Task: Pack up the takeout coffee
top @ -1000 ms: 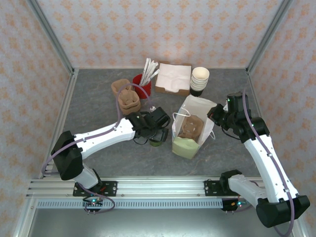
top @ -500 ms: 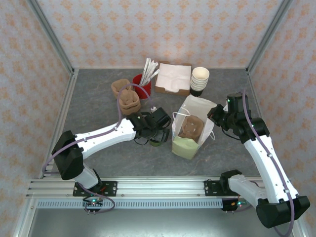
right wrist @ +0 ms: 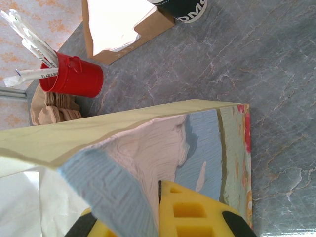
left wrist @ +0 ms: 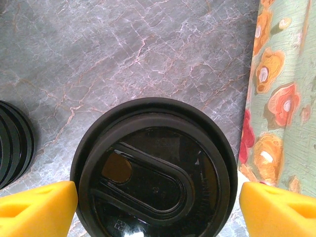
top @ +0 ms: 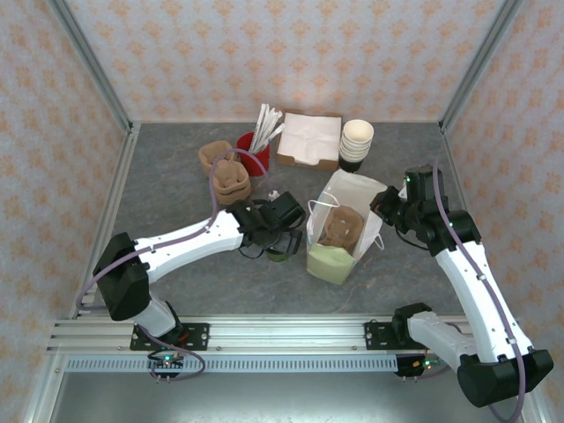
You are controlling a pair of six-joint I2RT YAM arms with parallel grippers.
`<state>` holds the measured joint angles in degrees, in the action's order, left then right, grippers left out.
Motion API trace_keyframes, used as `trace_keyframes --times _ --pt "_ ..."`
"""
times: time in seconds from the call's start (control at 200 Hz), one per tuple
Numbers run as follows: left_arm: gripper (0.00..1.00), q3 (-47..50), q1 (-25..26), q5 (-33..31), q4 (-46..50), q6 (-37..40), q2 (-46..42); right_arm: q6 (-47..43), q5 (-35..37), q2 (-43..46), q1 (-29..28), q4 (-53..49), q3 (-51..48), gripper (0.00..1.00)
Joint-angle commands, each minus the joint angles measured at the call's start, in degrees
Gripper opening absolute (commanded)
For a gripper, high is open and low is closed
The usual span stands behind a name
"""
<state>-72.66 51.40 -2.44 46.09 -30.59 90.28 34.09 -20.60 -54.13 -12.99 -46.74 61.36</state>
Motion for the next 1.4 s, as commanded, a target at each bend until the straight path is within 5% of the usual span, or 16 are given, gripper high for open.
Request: trace_keyframes --times 0.0,0.525,0.986,1.391 --pt "0.86 -0.37 -0.04 -2.18 1.64 -0.34 -0.39 0.61 -0.04 0.69 -0.27 -0.14 -0.28 0.0" --pt "0.84 3.89 0.04 -1.33 -0.32 -0.62 -0.4 0.67 -0.02 0.63 -0.28 -0.19 -0.02 0.0" --pt "0.72 2.95 0.02 -1.82 -0.85 -0.35 -0.52 1.4 -0.11 0.42 -0.21 0.41 -0.19 0.0" --pt "0.7 -11.85 -0.02 -7.1 12.19 2.4 -6.37 5.3 -0.99 0.11 -0.35 2.73 0.07 0.0"
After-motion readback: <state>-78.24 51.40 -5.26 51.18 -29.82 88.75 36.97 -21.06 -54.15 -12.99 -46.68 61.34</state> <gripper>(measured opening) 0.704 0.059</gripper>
